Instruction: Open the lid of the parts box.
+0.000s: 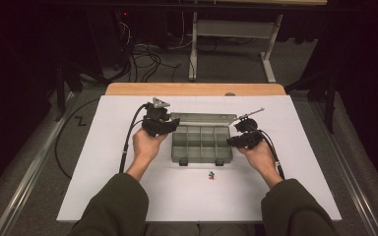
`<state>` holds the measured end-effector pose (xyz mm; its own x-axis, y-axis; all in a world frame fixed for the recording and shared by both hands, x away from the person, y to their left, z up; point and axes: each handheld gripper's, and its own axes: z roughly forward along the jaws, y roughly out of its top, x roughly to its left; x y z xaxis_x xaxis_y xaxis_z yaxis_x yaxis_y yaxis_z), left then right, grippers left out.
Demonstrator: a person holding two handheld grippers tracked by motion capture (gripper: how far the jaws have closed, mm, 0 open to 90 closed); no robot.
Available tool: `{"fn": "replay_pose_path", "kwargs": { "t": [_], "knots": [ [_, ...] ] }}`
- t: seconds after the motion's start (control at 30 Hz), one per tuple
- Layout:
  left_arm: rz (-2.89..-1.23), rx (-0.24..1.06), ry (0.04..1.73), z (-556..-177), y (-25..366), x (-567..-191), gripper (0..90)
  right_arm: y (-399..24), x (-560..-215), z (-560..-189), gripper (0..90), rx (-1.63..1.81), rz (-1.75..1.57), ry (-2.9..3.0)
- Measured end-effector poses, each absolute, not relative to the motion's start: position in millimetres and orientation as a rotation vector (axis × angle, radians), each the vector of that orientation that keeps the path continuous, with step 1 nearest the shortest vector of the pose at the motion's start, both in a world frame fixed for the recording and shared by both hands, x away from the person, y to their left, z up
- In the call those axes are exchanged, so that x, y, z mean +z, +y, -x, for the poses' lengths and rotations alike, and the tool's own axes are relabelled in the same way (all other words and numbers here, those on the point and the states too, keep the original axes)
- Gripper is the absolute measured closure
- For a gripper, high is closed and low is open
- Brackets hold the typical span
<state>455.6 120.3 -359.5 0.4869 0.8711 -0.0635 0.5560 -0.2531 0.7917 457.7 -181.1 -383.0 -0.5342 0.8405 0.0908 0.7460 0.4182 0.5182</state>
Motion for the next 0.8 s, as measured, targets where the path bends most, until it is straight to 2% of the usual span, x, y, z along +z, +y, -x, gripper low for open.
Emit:
{"fn": "replay_pose_path", "kwargs": {
  "t": [0.8],
  "knots": [
    [-1.895,0.476,1.239,-480.4,118.2,-371.6,65.9,-179.3,-382.2,-457.9,76.0,0.74,-1.377,2.502]
  ]
}}
